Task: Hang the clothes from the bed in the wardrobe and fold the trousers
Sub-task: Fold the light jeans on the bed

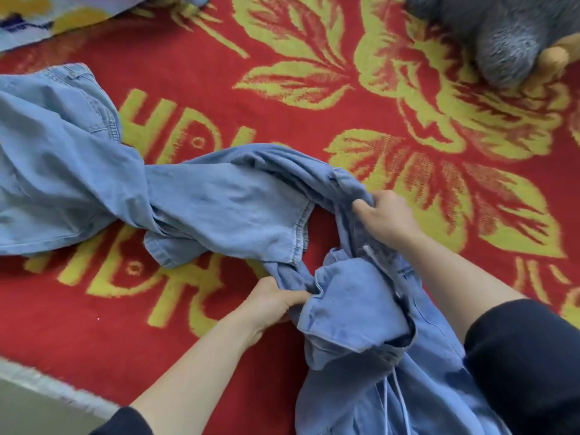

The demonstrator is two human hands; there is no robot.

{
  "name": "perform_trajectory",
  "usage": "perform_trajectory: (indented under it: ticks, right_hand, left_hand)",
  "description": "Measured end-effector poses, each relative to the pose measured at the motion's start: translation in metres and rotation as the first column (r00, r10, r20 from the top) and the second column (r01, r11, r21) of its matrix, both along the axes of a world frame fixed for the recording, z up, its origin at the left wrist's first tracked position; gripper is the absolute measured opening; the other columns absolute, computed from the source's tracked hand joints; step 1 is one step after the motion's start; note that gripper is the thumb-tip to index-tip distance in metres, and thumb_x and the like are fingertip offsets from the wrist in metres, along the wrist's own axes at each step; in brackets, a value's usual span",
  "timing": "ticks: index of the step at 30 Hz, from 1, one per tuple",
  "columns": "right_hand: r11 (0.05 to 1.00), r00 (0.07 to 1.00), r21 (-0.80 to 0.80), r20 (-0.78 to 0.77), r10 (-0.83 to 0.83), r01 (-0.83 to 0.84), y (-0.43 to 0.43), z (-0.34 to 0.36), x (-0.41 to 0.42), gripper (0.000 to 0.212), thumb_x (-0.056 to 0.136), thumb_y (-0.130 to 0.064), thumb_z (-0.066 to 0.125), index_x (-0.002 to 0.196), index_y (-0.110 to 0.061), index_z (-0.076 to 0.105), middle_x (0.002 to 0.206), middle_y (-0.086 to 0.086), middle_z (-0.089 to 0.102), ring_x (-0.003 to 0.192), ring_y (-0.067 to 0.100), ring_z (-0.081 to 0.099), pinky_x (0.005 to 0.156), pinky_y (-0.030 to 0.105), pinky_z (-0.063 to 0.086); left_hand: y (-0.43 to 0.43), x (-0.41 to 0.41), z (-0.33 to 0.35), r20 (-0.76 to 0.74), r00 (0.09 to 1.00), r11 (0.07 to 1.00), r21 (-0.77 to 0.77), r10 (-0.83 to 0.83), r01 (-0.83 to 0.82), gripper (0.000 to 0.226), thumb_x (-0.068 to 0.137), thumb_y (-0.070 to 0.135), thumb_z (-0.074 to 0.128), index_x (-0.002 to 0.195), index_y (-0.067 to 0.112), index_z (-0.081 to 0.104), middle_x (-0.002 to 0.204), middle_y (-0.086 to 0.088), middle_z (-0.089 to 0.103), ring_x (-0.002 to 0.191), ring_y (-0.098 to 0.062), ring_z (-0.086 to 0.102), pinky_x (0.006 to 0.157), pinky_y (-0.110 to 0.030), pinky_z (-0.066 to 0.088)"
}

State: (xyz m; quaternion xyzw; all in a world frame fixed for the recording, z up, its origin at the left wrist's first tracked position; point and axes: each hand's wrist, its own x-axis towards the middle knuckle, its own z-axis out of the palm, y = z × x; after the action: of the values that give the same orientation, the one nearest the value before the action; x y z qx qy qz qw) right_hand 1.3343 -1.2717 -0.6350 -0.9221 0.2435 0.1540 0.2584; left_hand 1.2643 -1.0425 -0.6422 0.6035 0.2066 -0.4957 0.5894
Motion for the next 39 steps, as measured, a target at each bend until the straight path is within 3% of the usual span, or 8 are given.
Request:
perform_trajectory:
  ticks: [5, 10, 14, 20, 23, 26, 30, 39]
  right_hand:
    - [0.839, 0.835, -0.108, 0.23, -0.501, 0.533, -0.067, 0.019, -0.058, 0.04, 0.089, -0.029, 0.039, 0.099, 0.002, 0.062, 0.106, 0.027, 0.063, 0.101, 0.045, 0.056, 0.08, 0.042, 0.041]
    - [0.331, 0.311, 0.024, 0.278, -0.909, 0.943, -0.116, 0.035, -0.136, 0.048, 0.089, -0.027, 0.039, 0.109, 0.011, 0.06, 0.118, 0.032, 0.059, 0.111, 0.046, 0.054, 0.092, 0.043, 0.039]
    - [0.052, 0.024, 0.121, 0.224, -0.974, 0.991, -0.151, 0.049, -0.192, 0.043, 0.091, -0.022, 0.043, 0.122, 0.006, 0.056, 0.129, 0.023, 0.058, 0.119, 0.039, 0.053, 0.095, 0.036, 0.039]
    - [0.449, 0.478, -0.276, 0.043, -0.878, 0.85, -0.149, 0.057, -0.239, 0.052, 0.082, -0.009, 0.061, 0.128, 0.005, 0.042, 0.137, 0.028, 0.039, 0.129, 0.04, 0.034, 0.102, 0.05, 0.032]
    - [0.699, 0.743, -0.254, 0.249, -0.621, 0.669, -0.12, 0.055, -0.219, 0.044, 0.076, -0.011, 0.064, 0.116, -0.003, 0.049, 0.13, 0.021, 0.042, 0.123, 0.036, 0.035, 0.098, 0.049, 0.031]
    - [0.911, 0.908, -0.132, 0.215, -0.359, 0.391, -0.08, 0.045, -0.195, 0.031, 0.082, -0.024, 0.062, 0.111, -0.014, 0.057, 0.121, 0.007, 0.051, 0.117, 0.028, 0.039, 0.093, 0.043, 0.031]
    - [0.983, 0.974, 0.08, -0.166, -0.153, 0.168, -0.042, 0.033, -0.177, 0.042, 0.088, -0.054, 0.049, 0.123, -0.032, 0.058, 0.127, -0.002, 0.055, 0.128, 0.023, 0.035, 0.096, 0.045, 0.028]
    - [0.977, 0.961, 0.181, -0.269, -0.066, 0.118, -0.044, 0.036, -0.181, 0.05, 0.08, -0.064, 0.053, 0.125, -0.04, 0.056, 0.107, -0.007, 0.058, 0.127, 0.021, 0.034, 0.096, 0.042, 0.026]
  left_hand:
    - [-0.035, -0.018, 0.033, 0.097, 0.969, 0.965, -0.109, -0.228, 0.239, 0.018, 0.071, 0.002, 0.077, 0.087, 0.009, 0.073, 0.082, 0.0, 0.074, 0.077, -0.009, 0.069, 0.065, -0.021, 0.053]
    - [-0.093, -0.018, 0.071, 0.325, 0.89, 0.933, -0.057, -0.319, 0.355, 0.049, 0.052, 0.017, 0.077, 0.098, 0.004, 0.07, 0.099, -0.007, 0.074, 0.097, -0.021, 0.068, 0.089, -0.041, 0.055]
    - [-0.122, -0.002, 0.094, 0.429, 0.841, 0.904, -0.113, -0.331, 0.413, 0.035, 0.055, 0.017, 0.074, 0.089, 0.012, 0.071, 0.089, 0.002, 0.075, 0.085, -0.01, 0.069, 0.074, -0.027, 0.055]
    - [-0.121, -0.026, 0.065, 0.26, 0.627, 0.661, 0.063, -0.734, 0.748, 0.04, 0.064, 0.023, 0.074, 0.098, 0.003, 0.068, 0.095, -0.003, 0.068, 0.091, -0.018, 0.063, 0.087, -0.039, 0.052]
    - [-0.112, -0.022, 0.056, 0.096, 0.797, 0.802, 0.109, -0.596, 0.587, 0.036, 0.055, 0.042, 0.067, 0.082, 0.017, 0.067, 0.086, 0.005, 0.059, 0.081, -0.011, 0.052, 0.07, -0.029, 0.041]
    - [-0.107, -0.005, 0.046, -0.024, 0.973, 0.953, 0.201, -0.229, 0.229, 0.065, 0.054, 0.062, 0.066, 0.108, 0.026, 0.062, 0.114, 0.002, 0.06, 0.107, -0.015, 0.055, 0.075, -0.035, 0.047]
    - [-0.102, 0.014, 0.028, -0.032, 0.986, 0.954, 0.258, 0.164, -0.151, 0.066, 0.078, 0.06, 0.061, 0.13, 0.02, 0.05, 0.129, -0.006, 0.052, 0.119, -0.023, 0.049, 0.093, -0.045, 0.045]
    - [-0.059, 0.071, 0.055, 0.395, 0.704, 0.788, -0.093, 0.59, -0.608, 0.031, 0.105, 0.029, 0.033, 0.126, 0.021, 0.054, 0.131, 0.002, 0.059, 0.115, -0.011, 0.058, 0.097, -0.032, 0.045]
